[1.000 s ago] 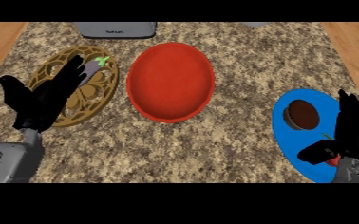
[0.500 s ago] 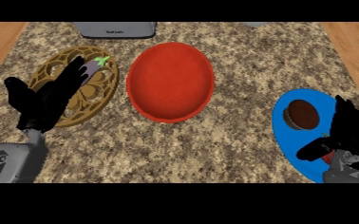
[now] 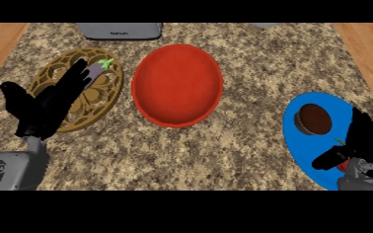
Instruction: Pick the bell pepper from the plate and place it in the bowl
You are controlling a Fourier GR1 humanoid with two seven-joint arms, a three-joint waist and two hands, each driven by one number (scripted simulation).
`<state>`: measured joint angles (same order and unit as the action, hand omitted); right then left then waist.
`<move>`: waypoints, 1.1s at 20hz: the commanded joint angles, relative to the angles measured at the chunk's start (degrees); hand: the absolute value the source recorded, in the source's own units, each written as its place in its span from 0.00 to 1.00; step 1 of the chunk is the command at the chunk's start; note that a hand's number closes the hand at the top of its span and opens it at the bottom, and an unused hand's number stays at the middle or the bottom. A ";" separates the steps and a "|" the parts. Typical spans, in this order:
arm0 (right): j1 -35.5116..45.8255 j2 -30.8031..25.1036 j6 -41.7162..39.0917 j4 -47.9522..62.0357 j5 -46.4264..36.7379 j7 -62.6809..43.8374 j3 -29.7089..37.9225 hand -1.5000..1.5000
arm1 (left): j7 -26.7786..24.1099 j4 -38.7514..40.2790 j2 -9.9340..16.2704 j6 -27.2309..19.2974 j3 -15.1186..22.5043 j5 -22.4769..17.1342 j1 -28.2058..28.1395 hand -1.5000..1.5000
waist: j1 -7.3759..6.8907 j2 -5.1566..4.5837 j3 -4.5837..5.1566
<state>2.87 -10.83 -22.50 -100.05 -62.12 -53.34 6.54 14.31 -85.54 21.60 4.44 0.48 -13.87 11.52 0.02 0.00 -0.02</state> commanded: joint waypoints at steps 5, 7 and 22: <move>-1.42 2.22 7.26 7.21 -2.24 1.31 0.80 0.00 | -1.13 1.61 -2.37 2.15 -1.96 2.85 0.22 0.50 | 0.02 -0.01 0.01; 2.64 -1.52 4.46 11.39 0.13 3.12 4.56 0.00 | -1.97 2.22 -2.63 2.99 -2.30 3.96 -0.41 0.50 | -0.05 -0.02 0.01; -0.27 -5.33 13.56 17.71 -0.77 14.15 5.43 1.00 | 4.44 -5.54 -3.99 5.02 -5.64 4.49 -2.36 0.50 | -0.11 0.05 0.01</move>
<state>3.19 -14.99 -10.66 -84.20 -62.39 -41.71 11.77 16.67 -86.89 17.83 9.25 -4.81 -9.85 11.29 -0.02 0.23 0.35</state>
